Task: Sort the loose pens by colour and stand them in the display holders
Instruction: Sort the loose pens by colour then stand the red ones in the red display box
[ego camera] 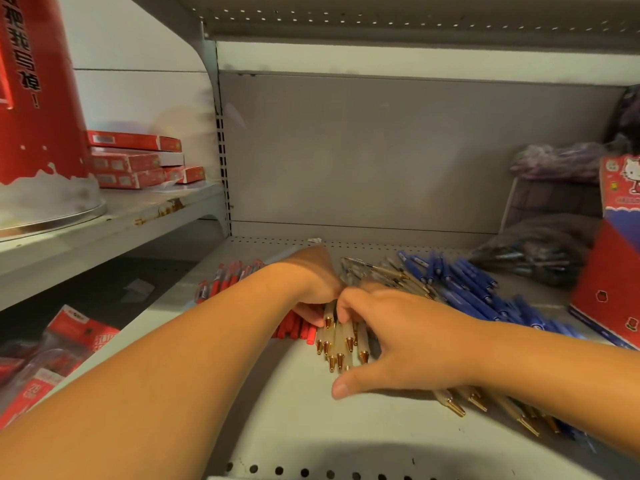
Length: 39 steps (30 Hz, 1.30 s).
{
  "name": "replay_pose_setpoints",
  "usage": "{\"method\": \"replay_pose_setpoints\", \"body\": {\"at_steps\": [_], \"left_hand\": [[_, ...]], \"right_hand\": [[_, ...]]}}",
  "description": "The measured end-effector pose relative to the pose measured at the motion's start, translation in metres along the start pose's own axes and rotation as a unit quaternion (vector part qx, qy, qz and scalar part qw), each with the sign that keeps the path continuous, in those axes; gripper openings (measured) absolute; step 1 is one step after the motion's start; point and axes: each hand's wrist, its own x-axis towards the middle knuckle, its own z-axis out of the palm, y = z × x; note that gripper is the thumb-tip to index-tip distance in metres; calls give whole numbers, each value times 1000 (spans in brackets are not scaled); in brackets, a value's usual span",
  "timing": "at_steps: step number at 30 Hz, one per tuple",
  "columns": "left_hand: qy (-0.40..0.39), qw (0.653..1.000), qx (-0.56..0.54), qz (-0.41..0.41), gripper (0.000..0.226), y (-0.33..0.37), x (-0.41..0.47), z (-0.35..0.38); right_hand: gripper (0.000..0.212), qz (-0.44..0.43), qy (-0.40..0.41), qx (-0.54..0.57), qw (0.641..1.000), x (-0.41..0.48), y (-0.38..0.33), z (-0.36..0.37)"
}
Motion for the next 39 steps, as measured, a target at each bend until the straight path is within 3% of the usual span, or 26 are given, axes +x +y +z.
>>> {"method": "replay_pose_setpoints", "body": {"at_steps": [3, 5, 8, 10, 13, 16, 19, 22, 24, 26, 28, 30, 33, 39], "left_hand": [[52, 999, 9, 3, 24, -4, 1, -1], [90, 996, 8, 4, 39, -6, 2, -5], [171, 981, 82, 42, 48, -9, 10, -6], [146, 983, 67, 89, 53, -6, 11, -1], [44, 980, 114, 158, 46, 6, 8, 14], [30, 978, 94, 182, 40, 11, 6, 22], [28, 984, 36, 172, 27, 7, 1, 20], [18, 989, 33, 141, 4, 8, 0, 24], [70, 988, -6, 140, 17, 13, 5, 28], [148, 980, 81, 102, 34, 17, 11, 28], [187, 968, 163, 46, 51, 18, 13, 23], [165, 978, 127, 9, 55, 18, 11, 15], [117, 990, 83, 12, 33, 17, 6, 5], [77, 996, 38, 11, 36, 15, -1, -3]], "right_hand": [[58, -5, 24, 13, 1000, 0, 4, 1], [60, -17, 24, 9, 1000, -3, 6, 3], [64, -30, 19, 7, 999, -7, 9, 5], [62, -39, 18, 19, 999, -9, 12, 6], [58, -52, 32, 39, 997, -8, 18, 9], [54, -50, 55, 64, 995, -2, 20, 10], [52, -54, 55, 99, 992, 1, 16, 7], [46, 14, 55, 190, 980, -1, 21, -16], [43, 92, 68, 178, 977, -4, 35, -40], [50, 178, 48, 133, 974, -10, 54, -56], [68, 226, -24, 63, 972, -12, 73, -55], [81, 249, -110, 13, 962, -12, 79, -43], [96, 261, -138, 3, 955, -3, 82, -33], [80, 261, -135, 35, 955, 25, 78, -30]]}}
